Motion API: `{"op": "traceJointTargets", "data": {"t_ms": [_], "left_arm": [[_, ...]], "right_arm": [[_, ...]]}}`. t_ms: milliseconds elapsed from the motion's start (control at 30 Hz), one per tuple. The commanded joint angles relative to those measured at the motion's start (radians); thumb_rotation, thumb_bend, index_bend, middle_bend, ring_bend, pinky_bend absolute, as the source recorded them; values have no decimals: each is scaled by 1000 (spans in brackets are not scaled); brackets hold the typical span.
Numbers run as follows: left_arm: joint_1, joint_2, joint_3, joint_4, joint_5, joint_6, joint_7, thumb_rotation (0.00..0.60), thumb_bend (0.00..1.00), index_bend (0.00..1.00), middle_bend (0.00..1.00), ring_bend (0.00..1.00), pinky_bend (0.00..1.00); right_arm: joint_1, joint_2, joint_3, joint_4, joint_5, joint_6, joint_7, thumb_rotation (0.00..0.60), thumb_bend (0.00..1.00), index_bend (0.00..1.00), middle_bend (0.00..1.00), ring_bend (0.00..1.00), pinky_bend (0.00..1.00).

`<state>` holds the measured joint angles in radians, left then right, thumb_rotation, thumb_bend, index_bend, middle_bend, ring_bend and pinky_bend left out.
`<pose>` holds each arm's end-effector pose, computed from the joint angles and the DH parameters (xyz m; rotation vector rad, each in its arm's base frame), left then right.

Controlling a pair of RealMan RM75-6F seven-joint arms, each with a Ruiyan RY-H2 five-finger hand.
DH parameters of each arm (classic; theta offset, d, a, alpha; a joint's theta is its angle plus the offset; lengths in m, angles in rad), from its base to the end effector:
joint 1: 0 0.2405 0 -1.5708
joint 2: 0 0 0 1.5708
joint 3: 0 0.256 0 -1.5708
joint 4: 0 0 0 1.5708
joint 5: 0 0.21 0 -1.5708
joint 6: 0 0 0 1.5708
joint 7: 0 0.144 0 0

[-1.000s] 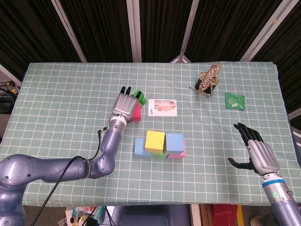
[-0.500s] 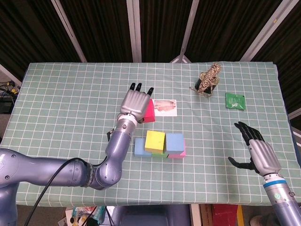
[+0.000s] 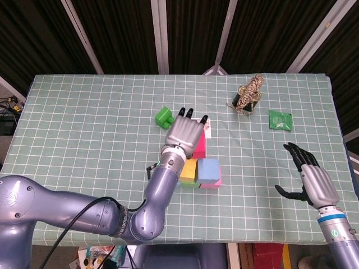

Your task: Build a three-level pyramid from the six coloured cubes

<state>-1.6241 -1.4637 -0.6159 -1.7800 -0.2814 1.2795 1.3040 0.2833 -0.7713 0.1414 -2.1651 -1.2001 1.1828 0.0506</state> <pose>0.1455 0.3505 0.0323 -1.9323 -0.8064 -0.6335 -0.2106 -0.2256 0.1889 1.3904 -1.3000 0.9953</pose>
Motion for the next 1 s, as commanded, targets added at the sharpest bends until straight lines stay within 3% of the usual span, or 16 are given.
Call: {"op": "traceJointTargets", "data": {"t_ms": [33, 600, 1000], "left_arm": [[-17, -11, -11, 2, -22, -5, 1, 600, 340, 19, 395, 0, 31], [-126, -46, -28, 0, -128, 37, 80, 600, 344, 5, 402, 0, 31], [-144, -41, -37, 5, -203, 60, 129, 600, 345, 4, 402, 0, 31]], "right_arm": [[1, 1, 0, 0, 1, -2, 0, 600, 263, 0, 0, 0, 0], [2, 5, 3, 2, 2, -7, 12, 600, 263, 0, 0, 0, 0], [-1, 8, 1, -3, -8, -5, 14, 600, 263, 0, 0, 0, 0]]}}
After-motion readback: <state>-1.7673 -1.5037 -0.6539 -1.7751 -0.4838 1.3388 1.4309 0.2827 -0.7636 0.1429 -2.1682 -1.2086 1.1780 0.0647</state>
